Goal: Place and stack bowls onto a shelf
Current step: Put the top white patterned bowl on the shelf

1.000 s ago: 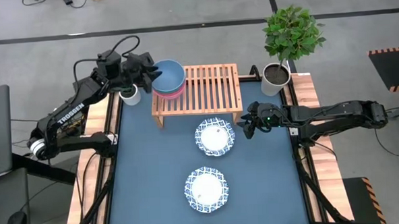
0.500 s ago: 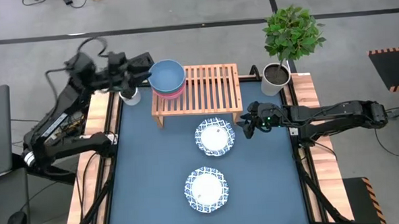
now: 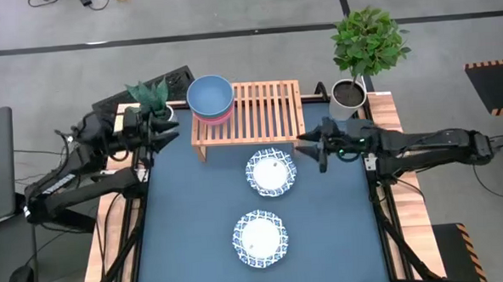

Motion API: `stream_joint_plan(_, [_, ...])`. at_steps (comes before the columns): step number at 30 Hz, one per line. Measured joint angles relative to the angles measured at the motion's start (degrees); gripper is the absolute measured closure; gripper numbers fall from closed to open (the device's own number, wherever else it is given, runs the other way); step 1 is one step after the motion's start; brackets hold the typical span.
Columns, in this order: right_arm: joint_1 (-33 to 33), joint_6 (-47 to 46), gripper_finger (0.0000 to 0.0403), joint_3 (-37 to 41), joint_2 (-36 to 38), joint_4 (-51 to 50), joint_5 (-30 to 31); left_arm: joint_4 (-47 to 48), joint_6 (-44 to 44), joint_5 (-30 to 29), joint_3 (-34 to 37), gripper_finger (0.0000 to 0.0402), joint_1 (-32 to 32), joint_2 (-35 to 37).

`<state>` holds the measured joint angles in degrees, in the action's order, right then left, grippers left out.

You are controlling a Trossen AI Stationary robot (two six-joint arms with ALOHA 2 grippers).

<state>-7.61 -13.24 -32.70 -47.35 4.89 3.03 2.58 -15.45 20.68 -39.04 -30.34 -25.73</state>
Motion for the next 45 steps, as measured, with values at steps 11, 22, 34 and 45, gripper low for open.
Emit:
stream_joint_plan(11, [0.15, 6.14, 0.0177, 0.05, 17.06, -4.56, 1.59, -14.08, -5.94, -3.07, 19.27, 0.0252, 5.84, 9.2])
stream_joint_plan(22, [0.15, 1.81, 0.0177, 13.48, 33.99, 2.21, 5.15, -19.02, -6.28, -6.84, 25.97, 0.0252, 11.07, 11.2])
stream_joint_plan(34, [0.13, 0.14, 0.0177, 21.11, 42.23, 7.61, 6.64, -11.84, -3.42, -6.11, 26.2, 0.0252, 11.67, 13.94])
stream_joint_plan(45, [0.17, 0.86, 0.0177, 22.25, 45.32, 4.99, 6.91, 0.5, -3.13, -8.93, 25.98, 0.0252, 11.65, 25.48])
